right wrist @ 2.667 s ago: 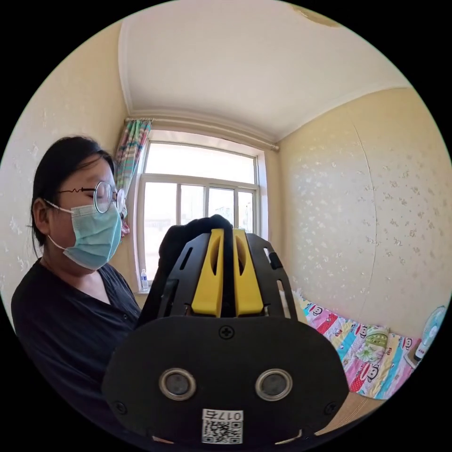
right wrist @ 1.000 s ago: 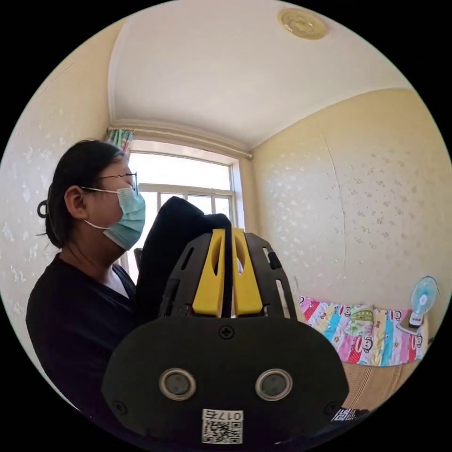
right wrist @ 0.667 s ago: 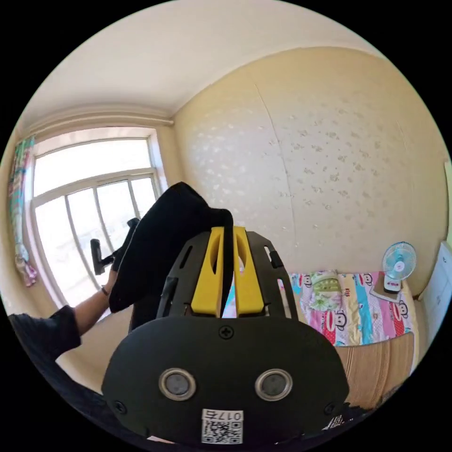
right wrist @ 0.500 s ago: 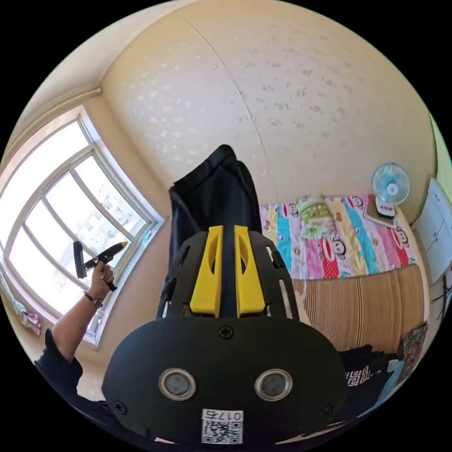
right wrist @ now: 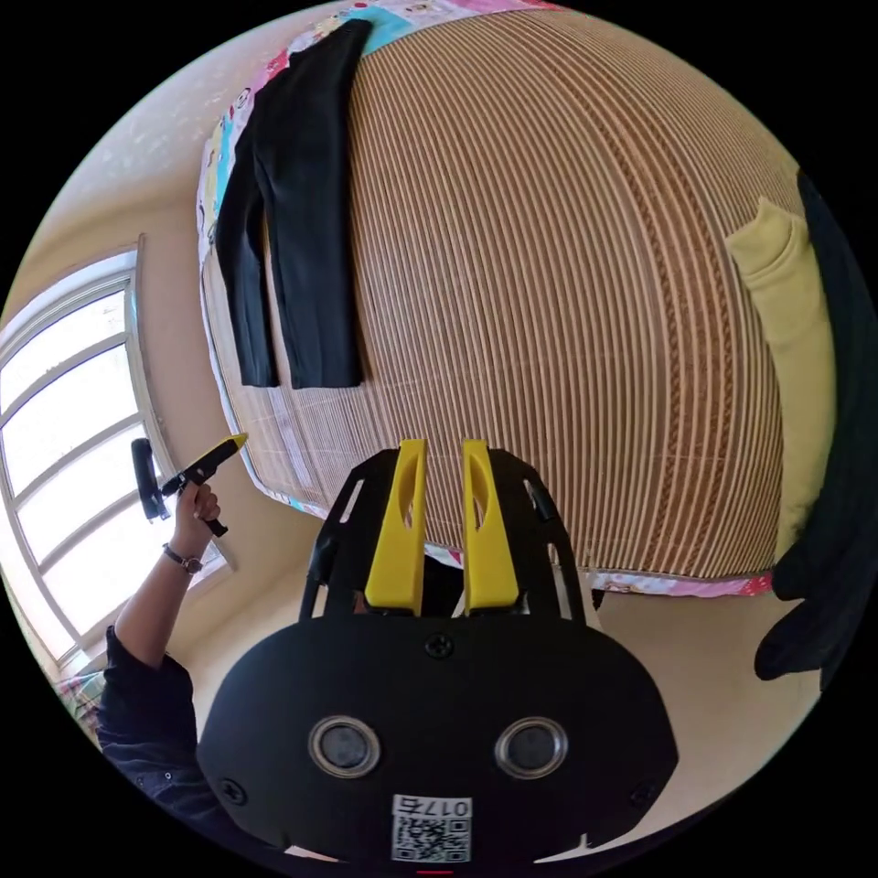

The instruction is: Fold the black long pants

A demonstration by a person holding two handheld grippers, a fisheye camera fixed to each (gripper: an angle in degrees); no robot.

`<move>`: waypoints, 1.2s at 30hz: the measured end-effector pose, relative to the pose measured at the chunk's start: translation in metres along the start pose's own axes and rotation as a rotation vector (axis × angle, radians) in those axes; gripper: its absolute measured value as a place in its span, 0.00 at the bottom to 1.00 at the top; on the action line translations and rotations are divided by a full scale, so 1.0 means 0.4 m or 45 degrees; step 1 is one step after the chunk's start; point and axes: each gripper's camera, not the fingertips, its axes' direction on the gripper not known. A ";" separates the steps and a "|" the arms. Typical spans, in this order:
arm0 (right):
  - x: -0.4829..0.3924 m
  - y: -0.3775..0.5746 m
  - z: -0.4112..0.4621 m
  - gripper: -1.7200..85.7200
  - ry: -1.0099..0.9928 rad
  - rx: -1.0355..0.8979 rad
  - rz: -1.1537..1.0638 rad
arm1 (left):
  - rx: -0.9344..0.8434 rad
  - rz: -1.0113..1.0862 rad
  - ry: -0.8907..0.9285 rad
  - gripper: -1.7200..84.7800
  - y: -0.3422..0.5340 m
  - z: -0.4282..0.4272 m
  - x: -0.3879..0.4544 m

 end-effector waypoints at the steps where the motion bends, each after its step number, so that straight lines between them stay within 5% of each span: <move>1: -0.006 -0.009 0.002 0.10 -0.008 -0.007 -0.016 | 0.016 -0.019 0.020 0.09 -0.027 0.008 -0.034; 9: -0.108 -0.168 -0.085 0.16 -0.186 0.121 -0.138 | 0.222 -0.041 -0.012 0.13 -0.233 0.006 -0.211; 14: -0.153 -0.241 -0.129 0.15 0.030 0.134 -0.155 | 0.082 0.060 -0.091 0.15 -0.286 0.166 -0.212; 17: -0.145 -0.194 -0.182 0.06 0.176 0.181 -0.249 | 0.262 0.036 -0.206 0.12 -0.221 0.195 -0.181; 25: 0.063 0.139 -0.399 0.03 0.158 0.029 -0.354 | 0.171 0.036 0.079 0.05 0.045 0.235 -0.129; 30: 0.255 0.368 -0.514 0.04 0.030 0.005 -0.274 | 0.087 -0.028 0.058 0.04 0.253 0.266 -0.087; 36: 0.351 0.251 -0.642 0.14 -0.083 0.181 -0.083 | -0.063 -0.226 0.106 0.05 0.436 0.360 -0.093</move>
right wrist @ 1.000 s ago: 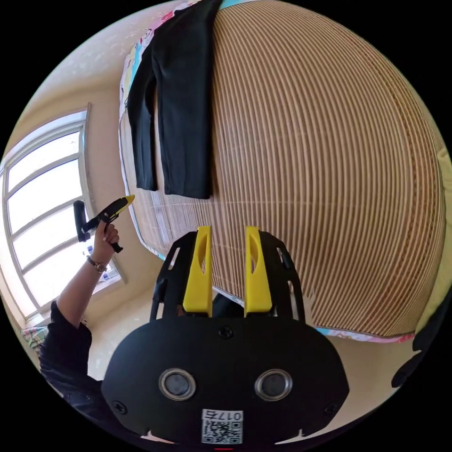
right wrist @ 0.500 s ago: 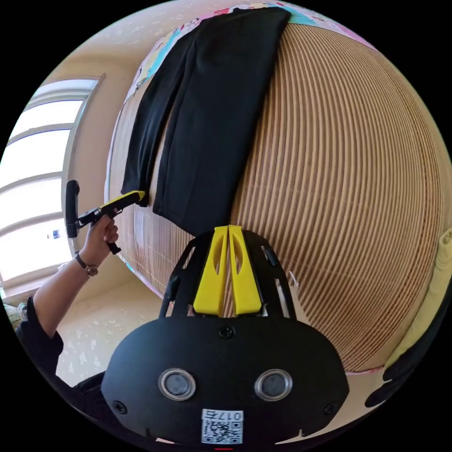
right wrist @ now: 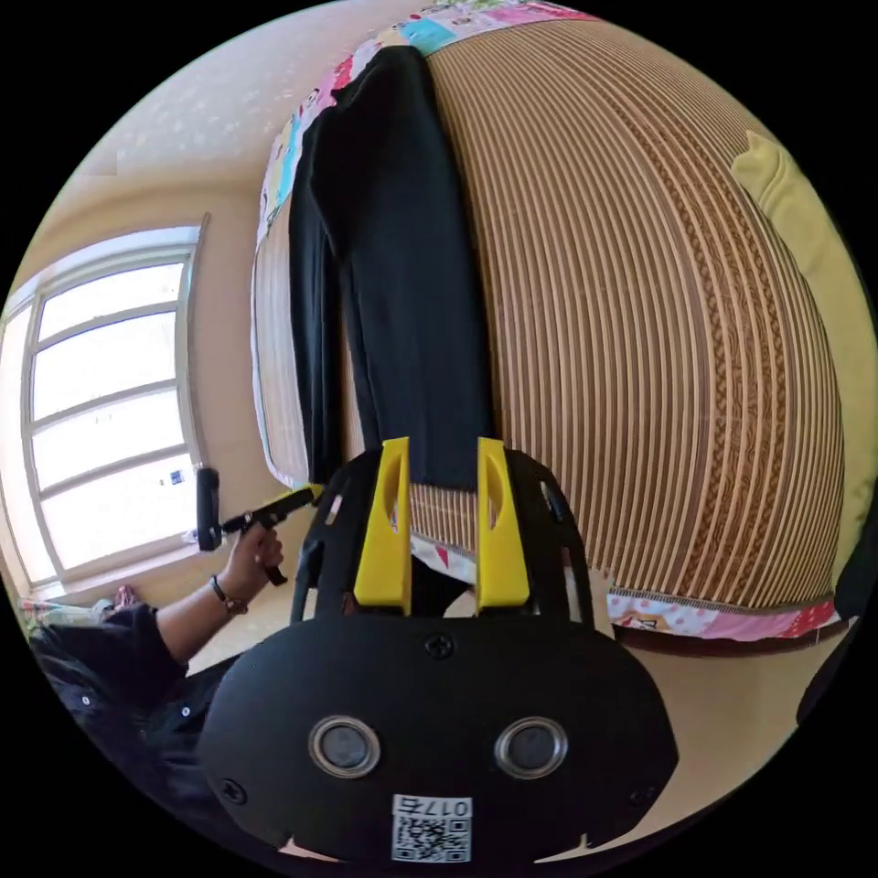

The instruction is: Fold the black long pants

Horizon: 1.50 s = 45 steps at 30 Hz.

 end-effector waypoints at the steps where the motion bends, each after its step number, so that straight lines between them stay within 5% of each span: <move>1: 0.005 -0.018 0.004 0.14 0.032 -0.016 0.011 | -0.009 -0.011 0.002 0.05 0.021 0.006 -0.002; 5: -0.001 -0.062 0.021 0.09 0.365 -0.205 -0.046 | 0.001 -0.041 -0.001 0.05 0.062 -0.005 -0.011; 14: 0.149 0.249 -0.164 0.04 0.222 -0.261 -0.276 | -0.045 -0.119 -0.091 0.07 0.171 -0.015 -0.040; 18: 0.214 0.363 -0.266 0.04 0.157 -0.293 -0.261 | 0.120 -0.252 0.126 0.10 0.268 -0.070 -0.061; 27: 0.040 0.447 -0.436 0.04 -0.265 -0.278 -0.657 | 0.137 0.313 0.489 0.16 0.253 -0.189 0.316; 32: -0.024 0.417 -0.474 0.04 -0.458 -0.346 -0.886 | -0.174 0.357 0.197 0.16 0.166 -0.138 0.395; 34: -0.013 0.404 -0.476 0.04 -0.450 -0.384 -0.928 | -0.170 0.385 0.066 0.07 0.177 -0.142 0.382; 39: 0.124 0.251 -0.478 0.08 -0.360 -0.664 -0.983 | -0.129 0.340 0.171 0.03 0.221 -0.161 0.272; 42: 0.234 0.003 -0.522 0.13 -0.134 -0.536 -0.830 | -0.102 0.310 0.290 0.02 0.253 -0.155 0.183; 45: 0.293 -0.240 -0.562 0.17 -0.206 -0.334 -0.688 | -0.065 0.289 0.420 0.02 0.279 -0.151 0.100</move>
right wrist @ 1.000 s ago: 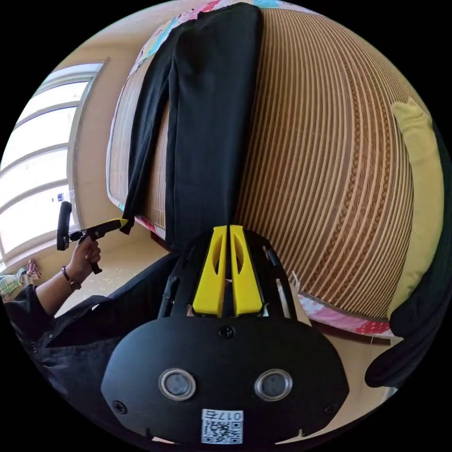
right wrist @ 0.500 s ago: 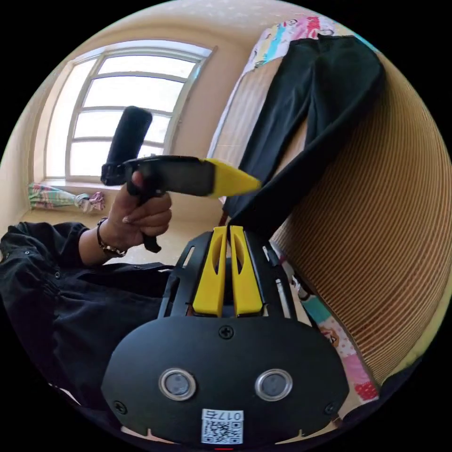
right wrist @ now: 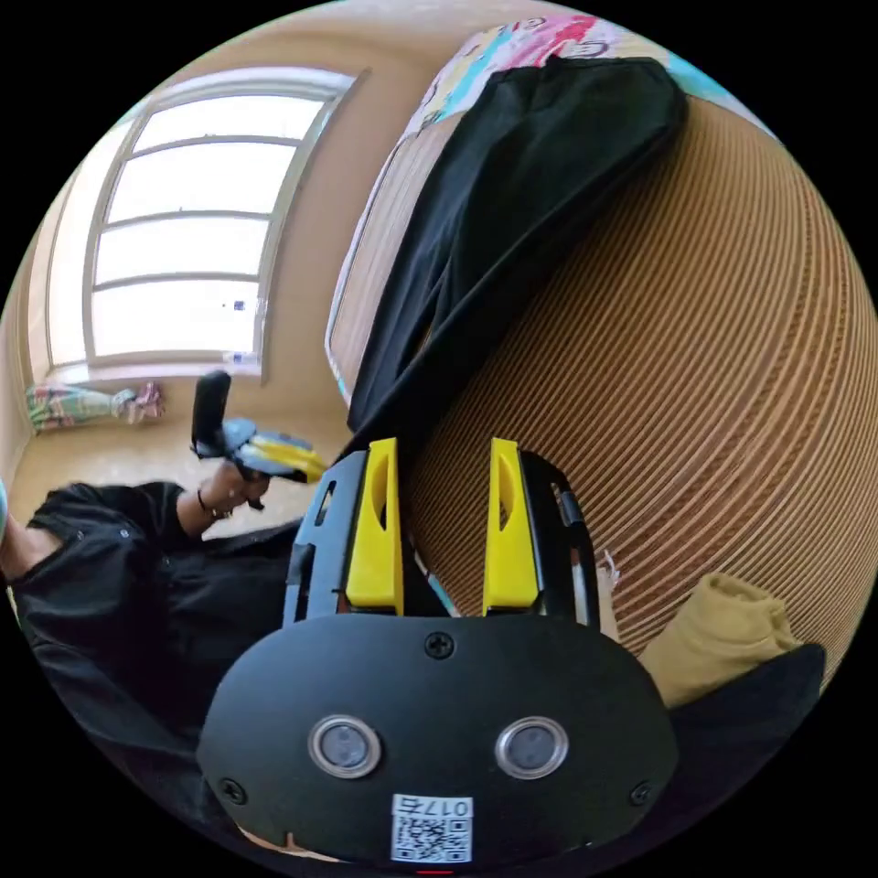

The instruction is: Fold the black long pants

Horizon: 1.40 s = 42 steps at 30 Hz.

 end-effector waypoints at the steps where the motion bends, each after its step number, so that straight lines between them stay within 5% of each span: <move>1: 0.077 -0.084 -0.048 0.17 -0.042 0.145 0.055 | 0.021 -0.012 0.041 0.02 0.016 -0.009 -0.027; 6: 0.397 -0.393 -0.090 0.19 -0.157 0.666 0.476 | 0.081 -0.035 0.198 0.02 0.073 -0.043 -0.125; 12: 0.467 -0.564 0.022 0.10 -0.032 0.805 0.598 | 0.145 -0.087 0.628 0.02 0.149 -0.085 -0.308; 17: -0.011 -0.763 0.180 0.06 0.936 0.736 0.023 | 0.337 -0.083 1.280 0.01 0.262 -0.167 -0.499; 20: -0.216 -0.883 0.293 0.05 0.957 0.805 -0.061 | 0.431 0.128 1.649 0.01 0.337 -0.262 -0.589; 25: -0.323 -1.120 0.563 0.06 0.748 0.787 -0.155 | 0.630 -0.106 0.932 0.01 0.482 -0.454 -0.784; 27: -0.251 -1.213 0.726 0.06 0.513 0.576 -0.117 | 0.669 -0.217 0.734 0.01 0.508 -0.490 -0.829; 30: -0.221 -1.183 0.842 0.07 0.536 0.531 -0.134 | 0.661 -0.264 0.519 0.01 0.515 -0.520 -0.845; 38: -0.145 -0.435 1.342 0.20 0.610 -0.322 -0.565 | 0.453 -0.217 0.470 0.04 0.446 -0.473 -0.809; 42: -0.063 -0.116 1.489 0.25 0.420 -0.485 -0.315 | 0.374 -0.175 0.486 0.06 0.416 -0.465 -0.815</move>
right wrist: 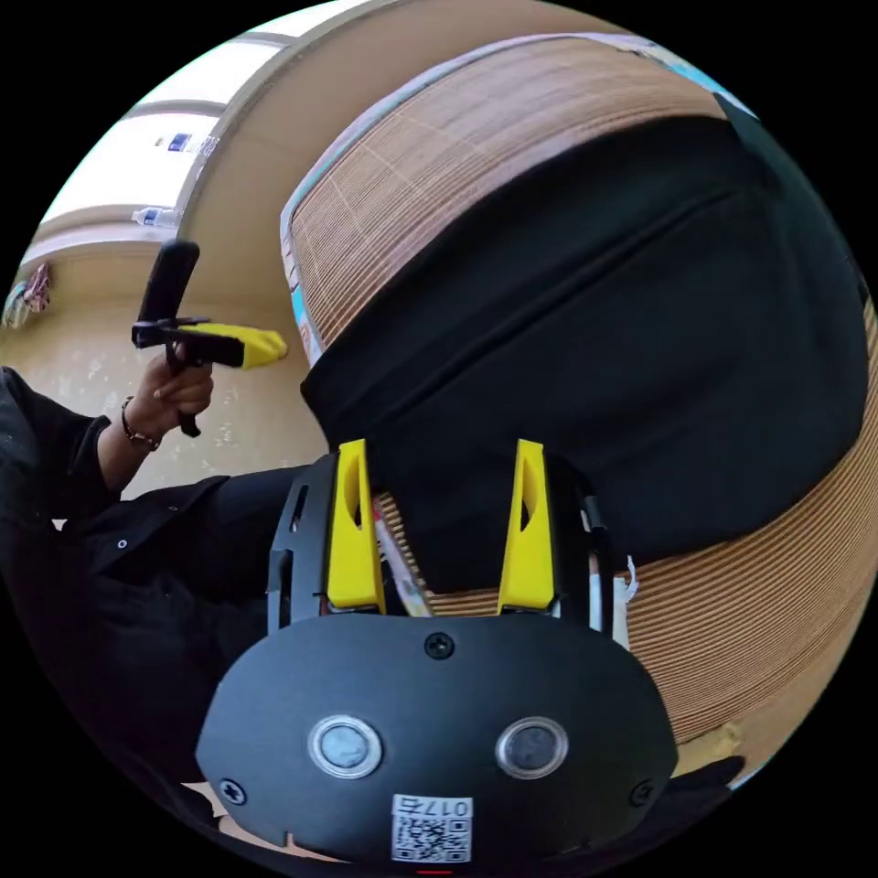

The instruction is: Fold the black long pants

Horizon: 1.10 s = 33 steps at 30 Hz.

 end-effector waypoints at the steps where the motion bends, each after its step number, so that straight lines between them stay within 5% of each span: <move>1: -0.022 0.048 0.043 0.25 -0.012 0.045 0.080 | -0.012 0.006 -0.025 0.07 -0.007 0.001 -0.003; 9: -0.098 0.022 0.194 0.21 0.392 0.272 0.369 | -0.055 0.074 -0.305 0.08 -0.065 0.002 -0.001; 13: -0.087 0.038 0.199 0.13 0.490 0.225 0.353 | -0.273 -0.013 -0.477 0.06 -0.113 0.066 -0.038; 20: -0.154 0.102 -0.182 0.06 0.098 0.538 0.194 | -0.297 0.010 -0.267 0.10 -0.124 0.019 -0.013; 25: -0.241 0.037 -0.210 0.06 -0.313 0.467 -0.134 | 0.006 -0.241 0.344 0.14 -0.089 -0.153 -0.138; 29: -0.163 -0.054 0.040 0.06 -0.252 0.154 -0.008 | 0.089 -0.240 0.263 0.14 -0.088 -0.224 -0.149; 33: -0.090 -0.055 0.011 0.08 -0.464 0.192 0.038 | 0.037 -0.175 0.159 0.15 -0.116 -0.202 -0.095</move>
